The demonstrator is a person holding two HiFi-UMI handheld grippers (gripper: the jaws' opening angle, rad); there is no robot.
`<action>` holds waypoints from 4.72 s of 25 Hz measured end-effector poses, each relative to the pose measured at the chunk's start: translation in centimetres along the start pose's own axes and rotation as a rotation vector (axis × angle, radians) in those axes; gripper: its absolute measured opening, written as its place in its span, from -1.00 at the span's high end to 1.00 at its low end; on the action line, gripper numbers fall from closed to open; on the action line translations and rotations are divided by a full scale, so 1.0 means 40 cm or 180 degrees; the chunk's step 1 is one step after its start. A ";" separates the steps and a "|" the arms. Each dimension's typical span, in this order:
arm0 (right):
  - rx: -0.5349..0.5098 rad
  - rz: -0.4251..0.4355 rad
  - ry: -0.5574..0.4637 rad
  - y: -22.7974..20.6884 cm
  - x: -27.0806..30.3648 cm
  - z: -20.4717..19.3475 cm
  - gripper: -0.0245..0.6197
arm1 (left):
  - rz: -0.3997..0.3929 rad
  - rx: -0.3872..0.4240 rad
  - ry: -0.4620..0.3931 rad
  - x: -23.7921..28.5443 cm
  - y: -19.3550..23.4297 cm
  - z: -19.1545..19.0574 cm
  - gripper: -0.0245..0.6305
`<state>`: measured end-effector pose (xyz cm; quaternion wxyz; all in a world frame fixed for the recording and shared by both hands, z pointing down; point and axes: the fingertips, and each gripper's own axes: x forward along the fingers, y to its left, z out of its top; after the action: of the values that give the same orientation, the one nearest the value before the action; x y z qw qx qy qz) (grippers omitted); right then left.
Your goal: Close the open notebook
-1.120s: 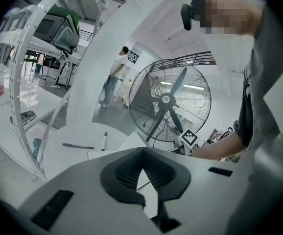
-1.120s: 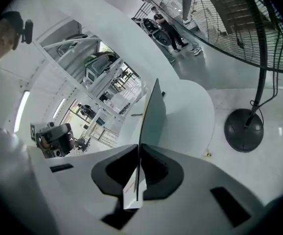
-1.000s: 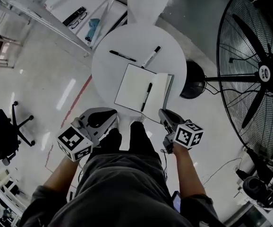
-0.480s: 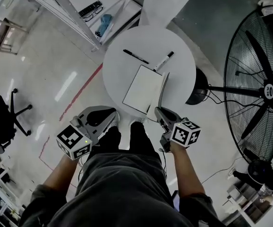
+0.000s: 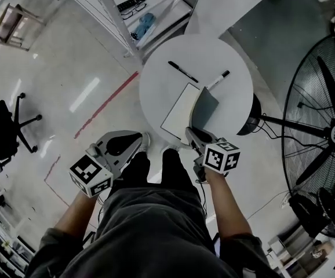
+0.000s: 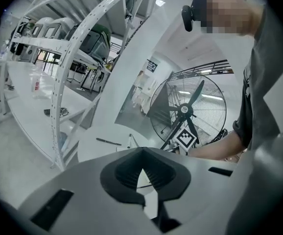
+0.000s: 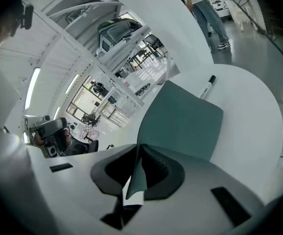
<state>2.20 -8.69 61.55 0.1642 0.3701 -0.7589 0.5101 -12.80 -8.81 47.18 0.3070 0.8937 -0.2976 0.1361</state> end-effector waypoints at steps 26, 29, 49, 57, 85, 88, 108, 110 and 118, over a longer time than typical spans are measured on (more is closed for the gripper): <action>-0.0131 -0.0514 0.0729 -0.033 0.218 -0.043 0.68 | 0.0240 -0.0160 -0.0038 -0.092 0.088 -0.028 0.88; -0.0118 -0.0526 0.0734 -0.033 0.224 -0.043 0.66 | 0.0253 -0.0161 -0.0018 -0.096 0.087 -0.033 0.88; 0.0019 -0.0213 0.0553 0.007 0.245 -0.056 0.27 | 0.0244 -0.0098 -0.0019 -0.125 0.060 -0.054 0.88; 0.0087 -0.0038 0.0197 0.037 0.201 -0.027 0.26 | 0.0163 0.0012 -0.0010 -0.132 0.017 -0.049 0.88; -0.0241 0.0167 -0.0843 0.223 -0.192 0.058 0.81 | -0.0462 0.0648 -0.0078 -0.100 -0.201 0.075 0.88; -0.0299 0.0168 -0.0960 0.242 -0.230 0.067 0.83 | -0.0528 0.0684 -0.0093 -0.094 -0.221 0.087 0.88; -0.0671 0.0130 -0.1363 0.347 -0.377 0.101 0.86 | -0.0799 0.0924 -0.0139 -0.071 -0.305 0.154 0.88; -0.0685 0.0132 -0.1372 0.349 -0.379 0.102 0.86 | -0.0813 0.0933 -0.0144 -0.070 -0.308 0.159 0.88; -0.0687 0.0113 -0.1400 0.349 -0.385 0.100 0.86 | -0.0832 0.0933 -0.0148 -0.069 -0.307 0.157 0.88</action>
<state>2.87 -3.33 41.08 0.0247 0.4391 -0.8328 0.3360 -7.02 -3.73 35.41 0.1817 0.9627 -0.1631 0.1163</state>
